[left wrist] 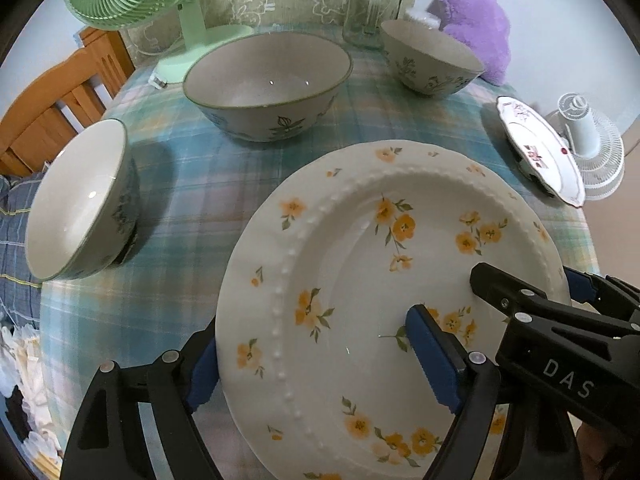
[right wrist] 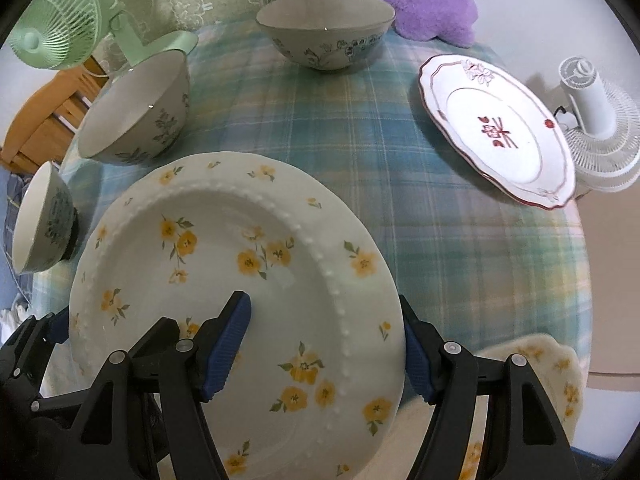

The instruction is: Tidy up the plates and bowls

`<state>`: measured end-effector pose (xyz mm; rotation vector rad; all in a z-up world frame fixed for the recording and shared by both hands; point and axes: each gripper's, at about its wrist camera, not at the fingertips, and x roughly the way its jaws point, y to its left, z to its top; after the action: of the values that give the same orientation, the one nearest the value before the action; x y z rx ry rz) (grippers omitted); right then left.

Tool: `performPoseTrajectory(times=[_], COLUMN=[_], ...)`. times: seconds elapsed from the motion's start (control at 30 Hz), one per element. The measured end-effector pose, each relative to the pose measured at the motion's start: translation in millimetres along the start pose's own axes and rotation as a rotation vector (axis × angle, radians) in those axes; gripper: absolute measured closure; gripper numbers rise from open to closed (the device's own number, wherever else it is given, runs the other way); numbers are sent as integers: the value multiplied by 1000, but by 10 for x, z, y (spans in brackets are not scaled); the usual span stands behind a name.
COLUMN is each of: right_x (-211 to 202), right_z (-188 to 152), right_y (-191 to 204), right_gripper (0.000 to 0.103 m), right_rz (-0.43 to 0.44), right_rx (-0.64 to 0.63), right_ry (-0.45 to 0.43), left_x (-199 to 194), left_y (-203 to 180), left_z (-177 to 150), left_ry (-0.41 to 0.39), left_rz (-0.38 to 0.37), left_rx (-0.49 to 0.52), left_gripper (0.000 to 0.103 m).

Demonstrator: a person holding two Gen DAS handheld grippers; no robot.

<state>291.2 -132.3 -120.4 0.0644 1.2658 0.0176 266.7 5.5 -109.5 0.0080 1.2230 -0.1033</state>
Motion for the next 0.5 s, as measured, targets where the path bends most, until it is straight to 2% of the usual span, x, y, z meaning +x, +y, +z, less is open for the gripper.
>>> performPoseTrajectory(times=[0.5], right_x=[-651], right_z=[-530], right_y=[10], right_gripper=[30], right_rz=[-74], right_rx=[70], right_ry=[-74], left_x=[-527], left_y=[-136], left_z=[-390], left_ry=[-67], left_rz=[-58], left_rx=[87], left_gripper=[18])
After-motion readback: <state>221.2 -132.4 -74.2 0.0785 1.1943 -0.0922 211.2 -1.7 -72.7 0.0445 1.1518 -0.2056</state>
